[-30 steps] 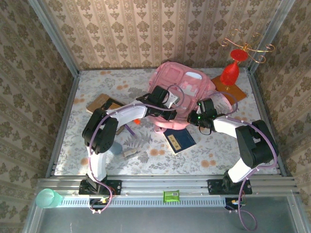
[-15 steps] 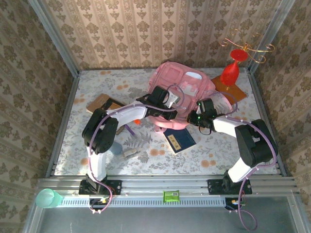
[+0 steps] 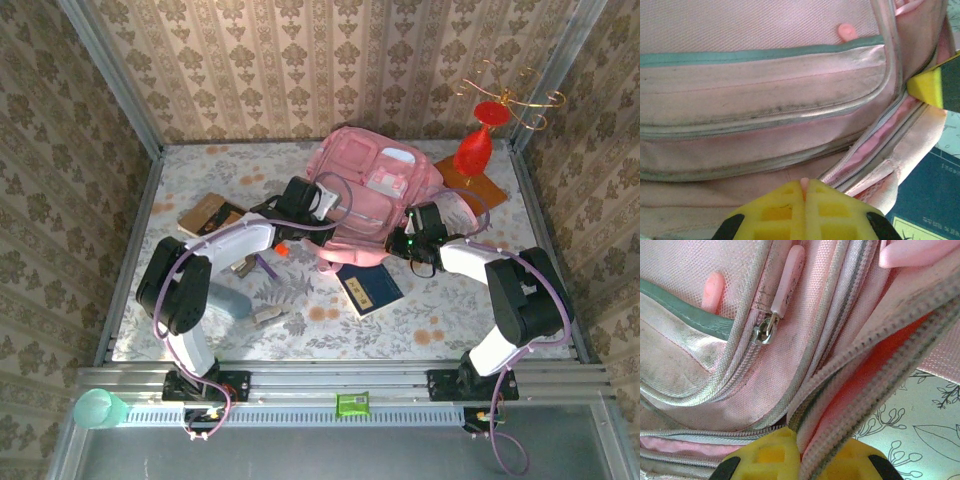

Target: Pack the student bag

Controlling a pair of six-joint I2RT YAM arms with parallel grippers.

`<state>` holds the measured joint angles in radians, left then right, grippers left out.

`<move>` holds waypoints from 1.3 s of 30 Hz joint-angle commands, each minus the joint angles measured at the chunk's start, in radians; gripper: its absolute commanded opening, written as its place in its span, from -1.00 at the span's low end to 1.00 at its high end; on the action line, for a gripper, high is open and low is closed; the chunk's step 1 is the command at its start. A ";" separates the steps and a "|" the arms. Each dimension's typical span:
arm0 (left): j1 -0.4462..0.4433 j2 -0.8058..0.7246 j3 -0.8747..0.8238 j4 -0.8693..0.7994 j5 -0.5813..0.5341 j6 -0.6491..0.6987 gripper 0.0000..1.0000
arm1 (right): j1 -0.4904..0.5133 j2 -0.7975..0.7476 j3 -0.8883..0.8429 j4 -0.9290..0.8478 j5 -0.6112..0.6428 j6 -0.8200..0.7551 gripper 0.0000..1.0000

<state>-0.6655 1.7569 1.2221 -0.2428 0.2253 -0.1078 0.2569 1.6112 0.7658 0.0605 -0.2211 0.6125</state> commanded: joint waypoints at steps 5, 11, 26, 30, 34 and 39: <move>0.043 -0.033 -0.051 -0.025 -0.075 -0.027 -1.00 | -0.017 -0.013 0.000 -0.006 0.032 -0.034 -1.00; 0.099 -0.092 -0.133 0.015 -0.122 -0.083 -1.00 | -0.020 -0.018 0.011 -0.040 0.066 -0.066 -1.00; 0.242 -0.104 -0.194 0.063 -0.140 -0.124 -1.00 | -0.064 -0.030 0.063 -0.135 0.045 -0.152 -1.00; 0.239 -0.124 -0.190 0.072 0.000 -0.129 -1.00 | -0.065 -0.010 0.073 -0.129 -0.020 -0.161 -1.00; 0.145 -0.141 -0.171 0.054 0.063 -0.197 -0.49 | -0.062 0.003 0.069 -0.109 -0.034 -0.147 -1.00; 0.032 -0.136 -0.163 0.052 0.001 -0.255 -0.17 | -0.063 0.009 0.069 -0.104 -0.035 -0.147 -1.00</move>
<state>-0.6086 1.6405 1.0409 -0.1852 0.2218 -0.3103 0.1986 1.6058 0.8112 -0.0528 -0.2470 0.4923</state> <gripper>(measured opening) 0.407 0.082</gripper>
